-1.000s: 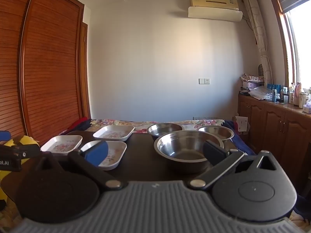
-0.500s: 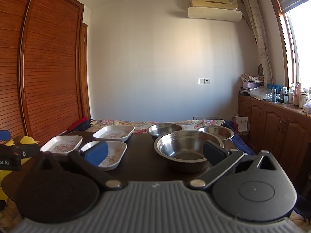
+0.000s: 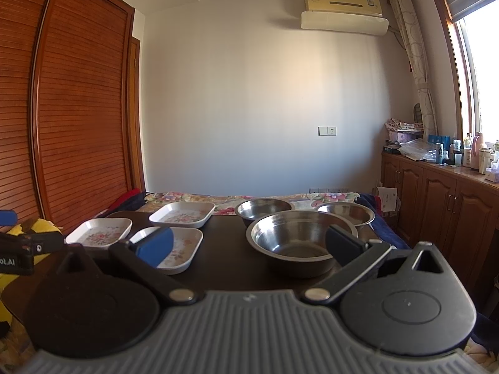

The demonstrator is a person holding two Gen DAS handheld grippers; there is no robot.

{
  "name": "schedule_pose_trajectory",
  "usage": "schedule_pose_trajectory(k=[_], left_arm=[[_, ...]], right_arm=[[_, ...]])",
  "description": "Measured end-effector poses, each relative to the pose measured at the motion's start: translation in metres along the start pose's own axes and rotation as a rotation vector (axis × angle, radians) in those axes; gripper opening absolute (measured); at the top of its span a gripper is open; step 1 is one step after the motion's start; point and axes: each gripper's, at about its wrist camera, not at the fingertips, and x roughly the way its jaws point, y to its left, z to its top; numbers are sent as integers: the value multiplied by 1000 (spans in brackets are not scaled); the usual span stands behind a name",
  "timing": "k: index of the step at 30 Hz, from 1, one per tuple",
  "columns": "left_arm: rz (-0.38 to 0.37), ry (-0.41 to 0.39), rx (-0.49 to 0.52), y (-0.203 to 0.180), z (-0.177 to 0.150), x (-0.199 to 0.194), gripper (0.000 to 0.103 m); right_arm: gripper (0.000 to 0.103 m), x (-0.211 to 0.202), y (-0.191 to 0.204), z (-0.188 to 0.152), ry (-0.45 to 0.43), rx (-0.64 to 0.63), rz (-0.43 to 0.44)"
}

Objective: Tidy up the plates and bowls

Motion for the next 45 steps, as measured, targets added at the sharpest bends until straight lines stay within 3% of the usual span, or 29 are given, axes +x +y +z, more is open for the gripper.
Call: schedule_pose_trajectory(k=[45], left_arm=[[-3,10,6,3,-1,-1,103]], right_arm=[[103,1,1,-4,4,-6,1]])
